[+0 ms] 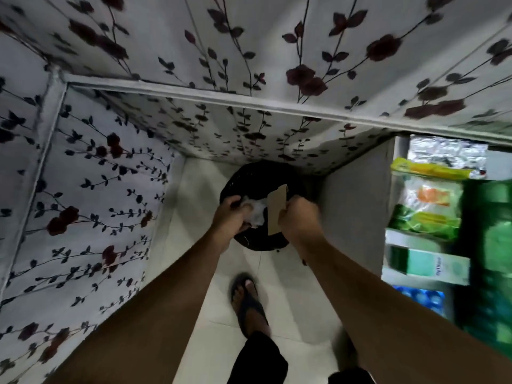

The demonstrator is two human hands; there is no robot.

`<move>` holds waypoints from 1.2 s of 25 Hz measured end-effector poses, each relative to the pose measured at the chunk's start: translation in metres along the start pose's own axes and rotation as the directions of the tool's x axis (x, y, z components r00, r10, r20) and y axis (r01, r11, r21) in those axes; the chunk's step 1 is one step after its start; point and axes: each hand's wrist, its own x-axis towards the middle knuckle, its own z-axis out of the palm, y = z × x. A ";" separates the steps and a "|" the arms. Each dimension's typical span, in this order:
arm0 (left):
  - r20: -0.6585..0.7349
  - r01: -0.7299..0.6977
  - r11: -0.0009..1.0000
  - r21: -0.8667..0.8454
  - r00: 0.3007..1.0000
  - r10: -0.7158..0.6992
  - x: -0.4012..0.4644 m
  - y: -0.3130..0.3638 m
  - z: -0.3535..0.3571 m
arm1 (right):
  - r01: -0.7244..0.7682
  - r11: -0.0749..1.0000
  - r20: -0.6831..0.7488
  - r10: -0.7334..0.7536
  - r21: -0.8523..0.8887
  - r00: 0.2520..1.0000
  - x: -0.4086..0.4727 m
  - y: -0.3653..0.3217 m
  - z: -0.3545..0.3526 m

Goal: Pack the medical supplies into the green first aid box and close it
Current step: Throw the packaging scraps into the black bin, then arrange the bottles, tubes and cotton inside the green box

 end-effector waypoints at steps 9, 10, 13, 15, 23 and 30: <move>0.009 -0.032 0.999 -0.005 0.999 0.032 -0.020 -0.012 -0.023 | 0.022 0.999 -0.069 -0.024 -0.039 0.997 -0.029 0.004 -0.006; 0.000 -0.055 0.998 -0.006 0.998 0.055 -0.036 -0.006 -0.022 | 0.028 0.999 -0.086 -0.031 -0.031 0.996 -0.042 0.001 -0.017; -0.038 -0.152 0.988 0.035 0.987 0.153 -0.097 0.023 -0.014 | 0.116 0.993 -0.151 -0.109 0.036 0.982 -0.089 -0.011 -0.060; -0.038 -0.196 0.977 0.078 0.979 0.200 -0.141 0.040 0.000 | 0.215 0.974 -0.229 -0.192 0.078 0.954 -0.129 -0.005 -0.096; 0.209 -0.569 0.634 0.524 0.807 0.552 -0.274 0.069 0.115 | 0.270 0.865 -0.518 -0.014 0.423 0.855 -0.238 0.139 -0.280; 0.404 -0.619 0.082 0.781 0.601 0.690 -0.256 0.052 0.188 | -0.131 0.921 -0.424 0.291 0.368 0.858 -0.178 0.300 -0.304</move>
